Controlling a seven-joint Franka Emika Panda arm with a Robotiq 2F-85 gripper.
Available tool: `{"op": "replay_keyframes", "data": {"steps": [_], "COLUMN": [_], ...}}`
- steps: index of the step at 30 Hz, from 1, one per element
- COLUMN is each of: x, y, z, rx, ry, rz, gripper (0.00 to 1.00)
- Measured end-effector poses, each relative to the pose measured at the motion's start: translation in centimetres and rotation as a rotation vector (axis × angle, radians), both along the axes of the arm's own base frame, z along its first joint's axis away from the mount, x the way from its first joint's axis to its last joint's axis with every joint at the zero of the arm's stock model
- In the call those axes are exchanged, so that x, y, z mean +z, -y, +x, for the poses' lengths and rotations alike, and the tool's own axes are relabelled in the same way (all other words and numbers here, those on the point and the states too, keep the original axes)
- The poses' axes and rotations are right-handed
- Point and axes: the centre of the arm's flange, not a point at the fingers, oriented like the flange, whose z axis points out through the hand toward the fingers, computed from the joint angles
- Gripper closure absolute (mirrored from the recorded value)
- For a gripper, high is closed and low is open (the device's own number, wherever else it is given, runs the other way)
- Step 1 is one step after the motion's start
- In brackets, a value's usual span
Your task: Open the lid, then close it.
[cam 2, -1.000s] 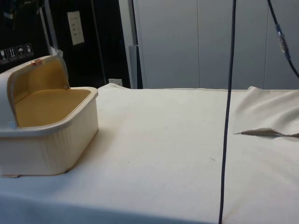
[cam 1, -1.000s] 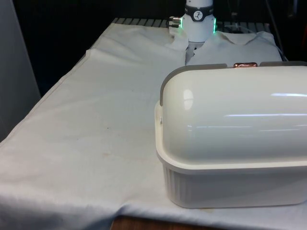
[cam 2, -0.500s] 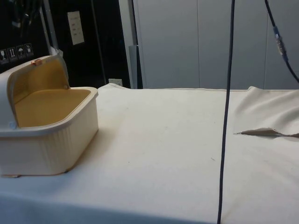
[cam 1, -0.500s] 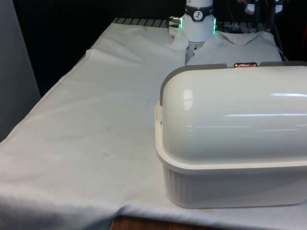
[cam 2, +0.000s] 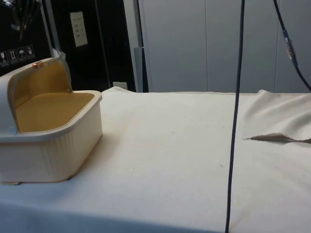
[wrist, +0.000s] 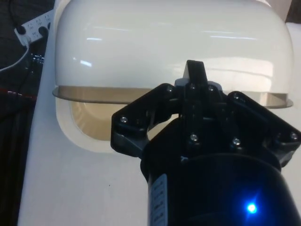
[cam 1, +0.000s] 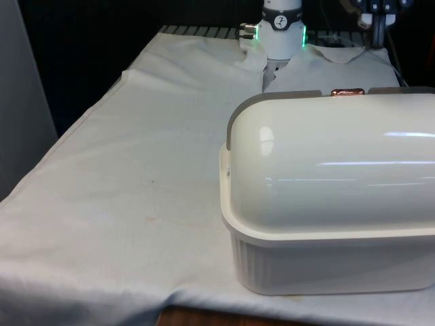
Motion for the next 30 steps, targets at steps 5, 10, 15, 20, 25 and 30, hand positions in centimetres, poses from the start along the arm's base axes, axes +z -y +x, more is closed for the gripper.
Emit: {"op": "replay_keyframes", "data": {"steps": [5, 10, 15, 20, 25, 30], "x": [-1.0, -2.5, -3.1, -3.4, -3.6, -4.3], "y": [-0.1, -0.3, -0.3, -0.3, -0.3, -0.2], "z": [0.1, 0.5, 0.6, 0.6, 0.6, 0.6], "rx": [0.004, 0.007, 0.008, 0.007, 0.005, 0.002], "ry": [0.005, 0.012, 0.007, 0.002, -0.002, -0.023], "rz": [0.0, 0.0, -0.001, -0.003, -0.001, -0.003], "gripper": [1.0, 1.0, 1.0, 1.0, 1.0, 1.0]}}
